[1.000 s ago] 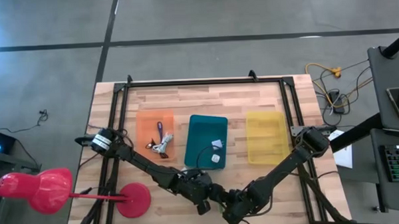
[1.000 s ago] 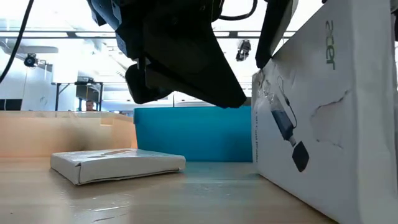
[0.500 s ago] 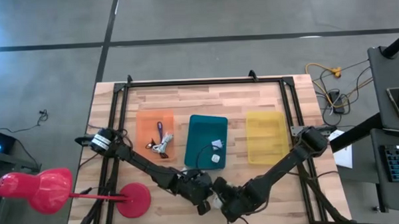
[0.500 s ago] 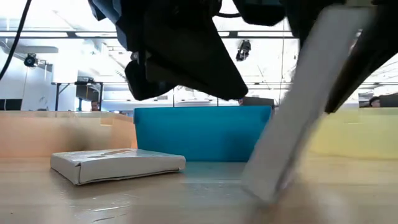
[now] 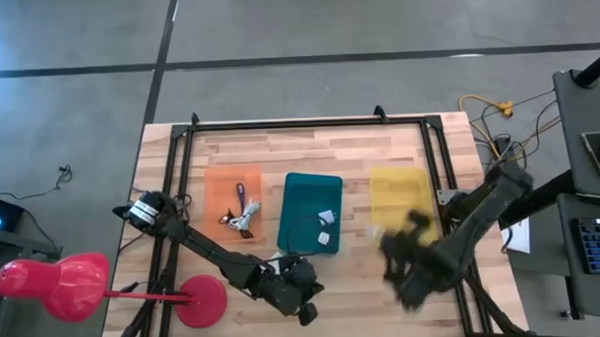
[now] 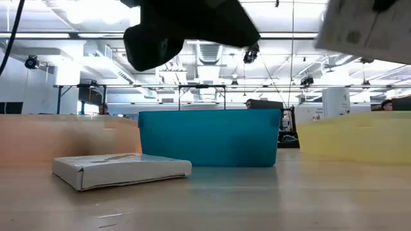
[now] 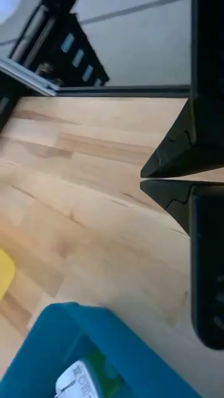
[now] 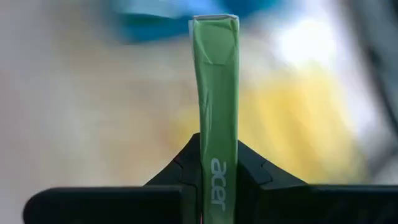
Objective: Pick and place items into bin
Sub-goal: Put the right card reader box into the yellow bin, then put the card reader box into the yellow bin
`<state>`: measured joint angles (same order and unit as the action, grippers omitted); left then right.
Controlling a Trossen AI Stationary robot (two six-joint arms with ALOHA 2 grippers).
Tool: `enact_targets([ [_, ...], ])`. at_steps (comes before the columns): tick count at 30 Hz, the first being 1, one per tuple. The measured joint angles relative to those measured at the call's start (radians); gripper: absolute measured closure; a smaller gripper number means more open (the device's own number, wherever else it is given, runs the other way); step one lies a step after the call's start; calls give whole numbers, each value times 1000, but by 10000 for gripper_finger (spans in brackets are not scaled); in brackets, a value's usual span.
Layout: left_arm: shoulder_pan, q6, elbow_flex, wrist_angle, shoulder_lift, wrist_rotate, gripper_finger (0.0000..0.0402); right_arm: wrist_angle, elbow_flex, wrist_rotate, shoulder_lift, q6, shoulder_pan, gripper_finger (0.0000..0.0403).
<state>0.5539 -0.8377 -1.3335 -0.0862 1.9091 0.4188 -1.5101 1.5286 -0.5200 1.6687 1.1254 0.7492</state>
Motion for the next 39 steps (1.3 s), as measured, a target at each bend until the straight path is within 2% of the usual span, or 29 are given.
enact_targets([
  [1,0,-10,-5,1,0,6,402,-83,-18,-11,-21,150,-8,366],
  [3,0,-38,-6,10,0,18,402,-12,-110,-16,-104,263,-49,365],
  [5,0,-47,-5,13,0,18,402,37,-227,38,-193,360,-105,365],
  [9,1,-69,-12,21,-2,17,402,-48,-486,140,-349,607,-253,365],
  [11,2,-73,-12,23,-6,17,402,100,-614,165,-490,641,-328,365],
  [13,2,-73,-11,28,-8,17,402,321,-737,174,-647,625,-383,365],
  [16,3,-73,-9,25,-8,17,402,611,-902,94,-866,617,-437,362],
  [19,5,-73,-5,26,-8,10,402,735,-1022,70,-1032,654,-473,345],
  [23,6,-65,-3,26,-8,6,402,724,-1128,98,-1169,778,-483,295],
  [29,6,-37,-3,25,-8,3,402,716,-1144,157,-1212,753,-480,212],
  [33,5,-39,-1,2,-13,-4,402,623,-1069,164,-1138,726,-481,186],
  [36,11,-69,-1,-136,-42,-17,402,600,-1016,216,-1068,596,-480,183],
  [39,25,-144,1,-376,-79,-18,402,636,-963,330,-930,436,-450,182],
])
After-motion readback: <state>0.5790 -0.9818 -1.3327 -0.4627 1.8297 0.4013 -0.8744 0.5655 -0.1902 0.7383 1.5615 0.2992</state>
